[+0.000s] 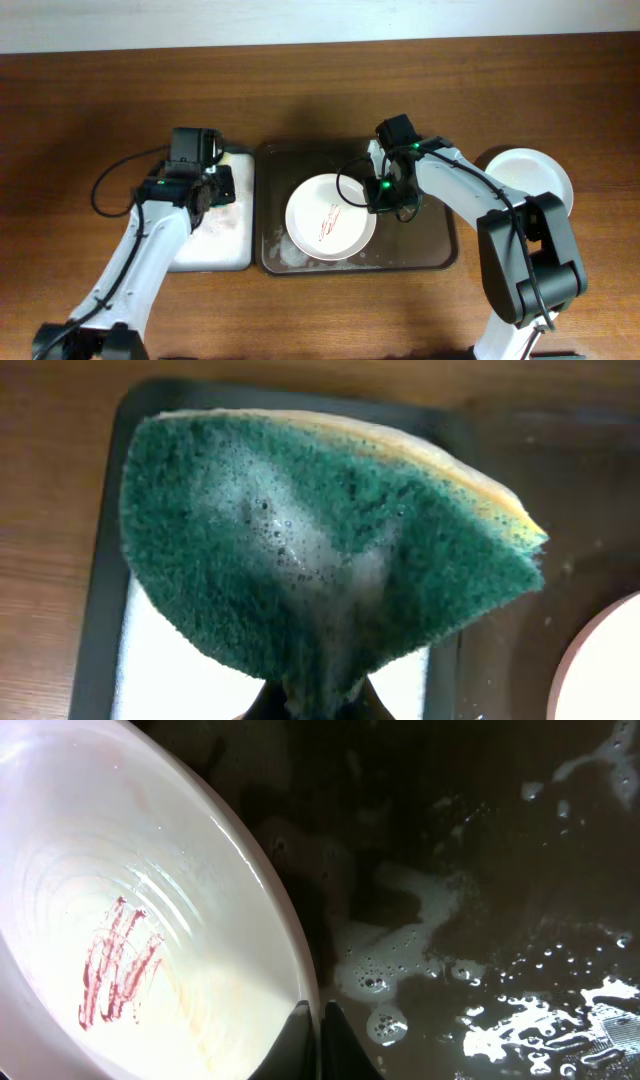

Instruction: Clean dirty plates on tray and stack at the side

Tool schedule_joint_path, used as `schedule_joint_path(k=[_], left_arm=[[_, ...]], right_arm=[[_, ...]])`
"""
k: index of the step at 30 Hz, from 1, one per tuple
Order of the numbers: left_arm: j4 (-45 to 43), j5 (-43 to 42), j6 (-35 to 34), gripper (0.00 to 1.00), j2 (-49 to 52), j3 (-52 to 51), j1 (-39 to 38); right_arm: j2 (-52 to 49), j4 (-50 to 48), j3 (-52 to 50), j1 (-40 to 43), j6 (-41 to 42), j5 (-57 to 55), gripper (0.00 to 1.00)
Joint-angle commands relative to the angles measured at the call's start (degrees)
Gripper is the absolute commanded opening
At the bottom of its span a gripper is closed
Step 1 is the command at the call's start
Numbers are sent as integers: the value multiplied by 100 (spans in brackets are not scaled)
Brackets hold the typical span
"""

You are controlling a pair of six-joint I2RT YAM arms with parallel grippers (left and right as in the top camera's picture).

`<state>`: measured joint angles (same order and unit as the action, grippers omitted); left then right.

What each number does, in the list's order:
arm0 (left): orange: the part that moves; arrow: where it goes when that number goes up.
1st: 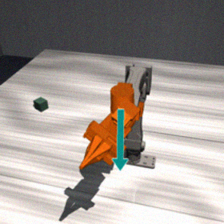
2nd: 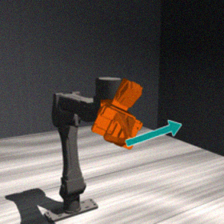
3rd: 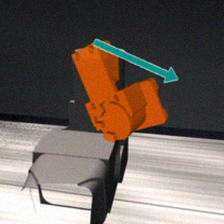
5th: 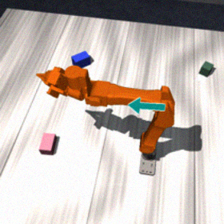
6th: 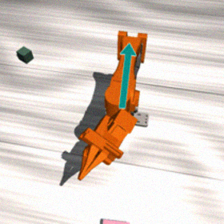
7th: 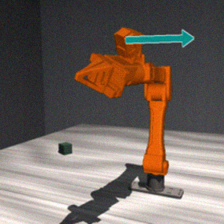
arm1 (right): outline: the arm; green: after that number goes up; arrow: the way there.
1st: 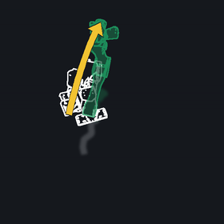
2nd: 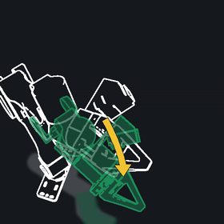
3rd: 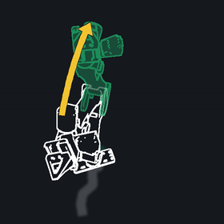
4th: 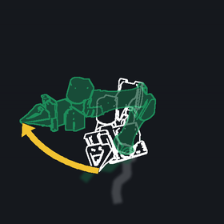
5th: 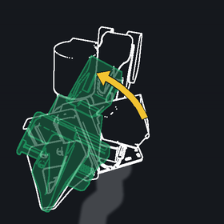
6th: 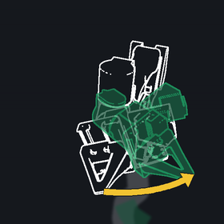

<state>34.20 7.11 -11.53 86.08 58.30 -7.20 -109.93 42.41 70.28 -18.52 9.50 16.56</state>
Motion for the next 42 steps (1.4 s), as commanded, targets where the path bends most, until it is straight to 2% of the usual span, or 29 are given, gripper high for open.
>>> schedule_joint_path(k=[1,7,18,34,38,41,42], left_arm=[[-55,85,33,0,-149,122,31],[-118,87,31,0,-262,122,31],[-205,236,33,0,-1049,122,28],[-201,212,28,0,-1082,57,26],[-199,-44,26,0,-791,-306,24],[35,-520,-7,0,-37,-723,24],[195,-560,-216,0,131,-726,24]], right_arm=[[-42,-2,0,-26,63,-74,4],[-42,-22,0,-26,63,-76,4],[-42,-28,0,-26,63,-74,4],[-42,-68,0,-28,63,-74,4],[-42,-63,0,-26,63,-74,4],[-42,-63,0,-28,63,-74,4],[-42,-63,0,-26,63,-74,4]])
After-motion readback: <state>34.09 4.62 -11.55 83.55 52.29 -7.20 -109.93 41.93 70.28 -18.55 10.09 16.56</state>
